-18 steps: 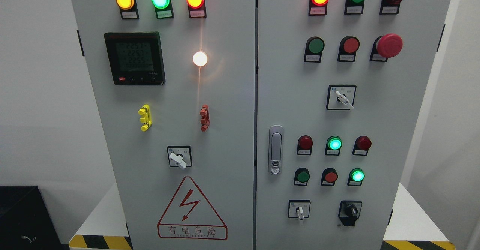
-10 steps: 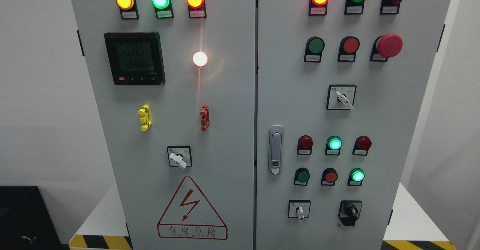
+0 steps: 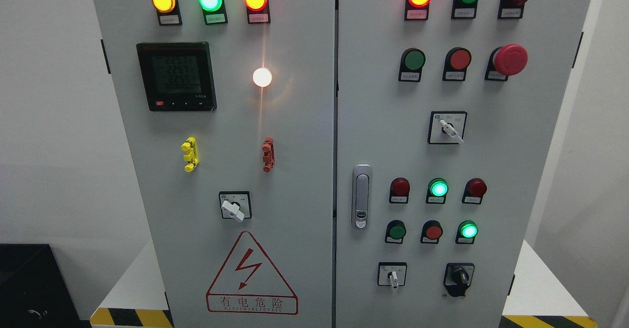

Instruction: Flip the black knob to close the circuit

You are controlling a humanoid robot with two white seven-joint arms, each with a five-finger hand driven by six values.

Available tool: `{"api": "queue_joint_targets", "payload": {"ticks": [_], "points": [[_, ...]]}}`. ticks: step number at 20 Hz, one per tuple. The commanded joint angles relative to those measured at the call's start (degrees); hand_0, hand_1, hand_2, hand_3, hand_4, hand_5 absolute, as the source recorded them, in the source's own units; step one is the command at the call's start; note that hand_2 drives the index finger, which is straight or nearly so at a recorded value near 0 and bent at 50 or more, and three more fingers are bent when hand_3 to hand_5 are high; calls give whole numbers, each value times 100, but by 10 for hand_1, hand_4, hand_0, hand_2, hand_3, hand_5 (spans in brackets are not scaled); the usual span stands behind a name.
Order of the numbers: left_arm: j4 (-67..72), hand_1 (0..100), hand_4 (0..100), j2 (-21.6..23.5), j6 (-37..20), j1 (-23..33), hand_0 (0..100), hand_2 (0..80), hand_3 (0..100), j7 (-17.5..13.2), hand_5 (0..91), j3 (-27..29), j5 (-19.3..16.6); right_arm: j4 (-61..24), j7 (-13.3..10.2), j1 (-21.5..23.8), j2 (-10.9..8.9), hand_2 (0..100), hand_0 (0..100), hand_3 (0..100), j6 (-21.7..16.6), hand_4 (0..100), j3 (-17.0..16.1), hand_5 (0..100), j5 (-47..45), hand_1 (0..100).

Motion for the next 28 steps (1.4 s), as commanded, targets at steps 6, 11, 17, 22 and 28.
{"api": "queue_joint_targets", "payload": {"ticks": [6,11,17,22,28], "points": [[-132,556,0,8,1,123,120,0,0,0,0,-7,0,-28,152,-209,28,0,0,0,-477,0,-160,0,-75,133],[-132,556,0,8,1,123,120,0,0,0,0,2,0,-273,152,-306,98,0,0,0,-486,0,-221,0,-101,128],[-132,556,0,0,1,123,120,0,0,0,0,-7,0,-1370,91,-79,169,0,0,0,-486,0,-266,0,-75,124],[-132,556,0,0,1,123,120,0,0,0,0,2,0,-2162,-111,168,169,0,0,0,-486,0,-178,0,4,106],[-132,556,0,0,1,123,120,0,0,0,0,2,0,-2883,-576,344,178,6,0,85,-644,12,-187,0,995,84]]}}
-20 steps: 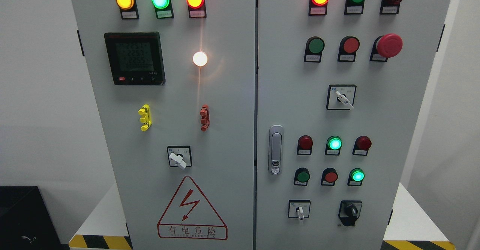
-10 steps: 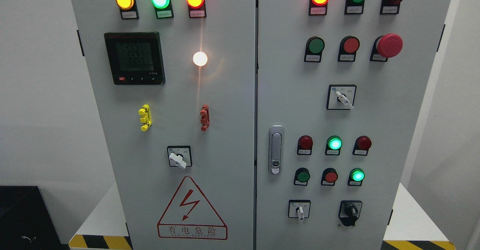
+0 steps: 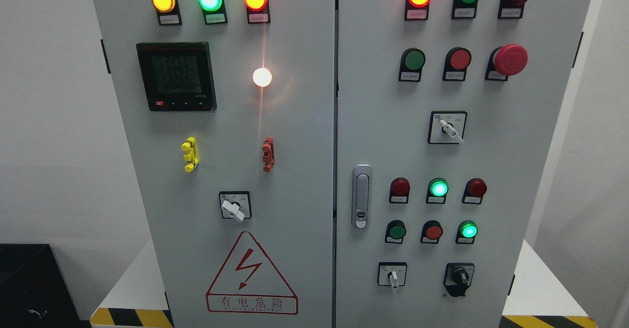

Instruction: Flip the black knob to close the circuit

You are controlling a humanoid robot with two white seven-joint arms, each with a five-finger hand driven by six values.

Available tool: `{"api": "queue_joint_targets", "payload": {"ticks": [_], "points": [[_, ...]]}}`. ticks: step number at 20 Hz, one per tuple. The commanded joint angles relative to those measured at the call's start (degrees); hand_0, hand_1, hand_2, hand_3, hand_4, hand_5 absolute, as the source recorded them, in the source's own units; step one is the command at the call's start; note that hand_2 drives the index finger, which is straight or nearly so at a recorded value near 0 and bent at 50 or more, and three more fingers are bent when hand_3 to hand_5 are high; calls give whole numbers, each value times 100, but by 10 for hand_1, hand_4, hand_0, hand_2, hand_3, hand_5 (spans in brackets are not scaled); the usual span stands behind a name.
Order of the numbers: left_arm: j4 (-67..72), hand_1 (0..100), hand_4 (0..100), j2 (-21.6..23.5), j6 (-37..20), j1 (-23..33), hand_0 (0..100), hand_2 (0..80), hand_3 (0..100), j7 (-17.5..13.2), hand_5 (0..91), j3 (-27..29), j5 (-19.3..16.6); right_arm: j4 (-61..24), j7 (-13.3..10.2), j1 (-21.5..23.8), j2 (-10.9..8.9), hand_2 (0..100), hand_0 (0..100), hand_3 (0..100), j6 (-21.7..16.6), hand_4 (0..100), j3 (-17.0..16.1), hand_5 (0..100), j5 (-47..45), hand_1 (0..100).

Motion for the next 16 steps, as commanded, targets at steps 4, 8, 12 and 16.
{"api": "queue_joint_targets", "payload": {"ticks": [4,8,12,16], "points": [[-132,556,0,-1,0,123,120,0,0,0,0,3,0,-1814,-639,272,39,156,0,294,-239,252,-86,84,1523,73],[-132,556,0,-1,0,123,120,0,0,0,0,3,0,-2560,-982,404,30,313,0,476,-221,394,-86,226,2157,69],[-132,556,0,-1,0,123,120,0,0,0,0,-6,0,-3290,-1289,484,39,462,0,636,-177,522,-95,369,2737,63],[-132,556,0,-1,0,123,120,0,0,0,0,-6,0,-3818,-1834,510,47,546,0,695,-116,605,-95,486,3457,58]]}}
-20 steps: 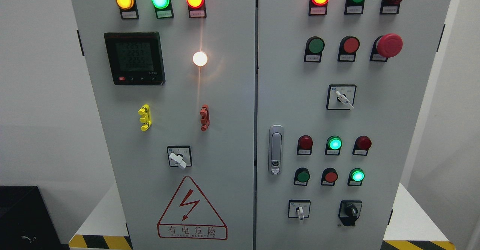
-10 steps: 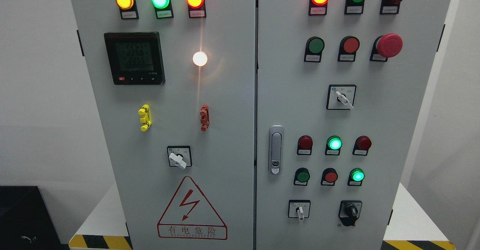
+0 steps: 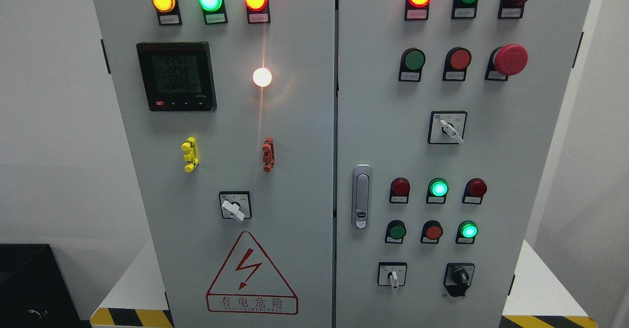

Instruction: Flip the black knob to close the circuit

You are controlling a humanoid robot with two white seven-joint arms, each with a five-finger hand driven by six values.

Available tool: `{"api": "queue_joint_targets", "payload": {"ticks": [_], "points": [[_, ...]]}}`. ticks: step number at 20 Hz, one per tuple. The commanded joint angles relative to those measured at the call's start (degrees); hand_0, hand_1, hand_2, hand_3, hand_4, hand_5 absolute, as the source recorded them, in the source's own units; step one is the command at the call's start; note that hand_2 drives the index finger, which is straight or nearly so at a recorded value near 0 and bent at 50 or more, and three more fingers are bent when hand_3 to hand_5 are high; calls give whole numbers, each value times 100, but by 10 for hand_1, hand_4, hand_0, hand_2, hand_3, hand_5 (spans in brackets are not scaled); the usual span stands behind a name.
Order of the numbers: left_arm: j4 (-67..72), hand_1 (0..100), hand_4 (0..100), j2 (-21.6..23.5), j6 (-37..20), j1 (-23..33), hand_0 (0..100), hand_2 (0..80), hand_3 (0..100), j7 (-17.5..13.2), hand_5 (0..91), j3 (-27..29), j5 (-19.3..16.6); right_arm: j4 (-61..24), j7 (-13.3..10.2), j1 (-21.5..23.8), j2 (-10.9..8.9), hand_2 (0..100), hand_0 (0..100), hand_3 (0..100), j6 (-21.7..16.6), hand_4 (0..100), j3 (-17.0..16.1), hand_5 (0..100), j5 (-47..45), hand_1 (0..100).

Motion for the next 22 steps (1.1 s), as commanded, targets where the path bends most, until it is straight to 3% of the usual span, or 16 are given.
{"api": "queue_joint_targets", "payload": {"ticks": [1,5,10,16,22], "points": [[-132,556,0,-1,0,123,120,0,0,0,0,-5,0,-1759,-438,84,55,581,0,734,169,630,-46,538,1121,60],[-132,556,0,-1,0,123,120,0,0,0,0,3,0,-2270,-755,84,152,723,0,840,503,715,-28,667,1719,58],[-132,556,0,-1,0,123,120,0,0,0,0,-5,0,-2744,-1089,84,161,796,0,903,714,773,-20,775,2010,60],[-132,556,0,-1,0,123,120,0,0,0,0,3,0,-3631,-1107,84,169,838,0,949,1294,824,77,843,2072,67],[-132,556,0,8,0,123,120,0,0,0,0,3,0,-4027,-1213,119,169,853,0,969,1321,849,147,879,2230,73]]}}
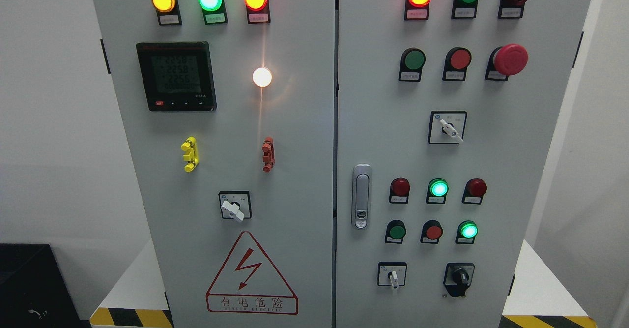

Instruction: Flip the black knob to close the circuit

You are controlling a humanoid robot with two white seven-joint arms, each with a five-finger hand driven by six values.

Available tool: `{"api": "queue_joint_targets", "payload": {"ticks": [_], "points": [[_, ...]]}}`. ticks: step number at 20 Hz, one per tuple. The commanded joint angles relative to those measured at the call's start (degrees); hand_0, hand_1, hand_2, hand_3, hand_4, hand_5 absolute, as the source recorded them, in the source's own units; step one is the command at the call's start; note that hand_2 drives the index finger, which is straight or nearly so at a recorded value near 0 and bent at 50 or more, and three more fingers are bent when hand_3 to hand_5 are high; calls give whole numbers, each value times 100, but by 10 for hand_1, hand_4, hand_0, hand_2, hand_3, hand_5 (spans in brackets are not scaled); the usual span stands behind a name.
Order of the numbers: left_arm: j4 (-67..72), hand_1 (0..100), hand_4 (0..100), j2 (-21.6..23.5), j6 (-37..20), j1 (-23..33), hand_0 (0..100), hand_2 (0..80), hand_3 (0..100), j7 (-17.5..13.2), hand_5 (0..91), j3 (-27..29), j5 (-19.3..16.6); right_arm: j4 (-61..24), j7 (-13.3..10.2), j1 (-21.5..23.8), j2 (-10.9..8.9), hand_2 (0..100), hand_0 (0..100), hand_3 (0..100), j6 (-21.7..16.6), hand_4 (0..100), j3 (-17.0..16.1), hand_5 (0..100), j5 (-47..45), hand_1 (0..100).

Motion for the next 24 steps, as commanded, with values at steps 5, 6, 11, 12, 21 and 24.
{"api": "queue_joint_targets", "payload": {"ticks": [5,6,11,12,21,24], "points": [[-132,556,0,-1,0,123,120,0,0,0,0,-5,0,-1482,-31,17,29,860,0,978,29,859,37,893,343,74],[-132,556,0,-1,0,123,120,0,0,0,0,4,0,-1553,-31,17,29,861,0,978,29,861,37,900,369,74],[-132,556,0,-1,0,123,120,0,0,0,0,-5,0,-1799,22,9,29,861,0,982,143,868,-7,930,887,73],[-132,556,0,-1,0,123,120,0,0,0,0,4,0,-1852,39,-9,29,863,0,983,204,875,-16,935,984,73],[-132,556,0,-1,0,123,120,0,0,0,0,-5,0,-2327,566,-123,29,863,0,985,723,883,-51,941,1503,67],[-132,556,0,-1,0,123,120,0,0,0,0,4,0,-2397,681,-316,29,863,0,986,872,884,-121,942,1582,65]]}}
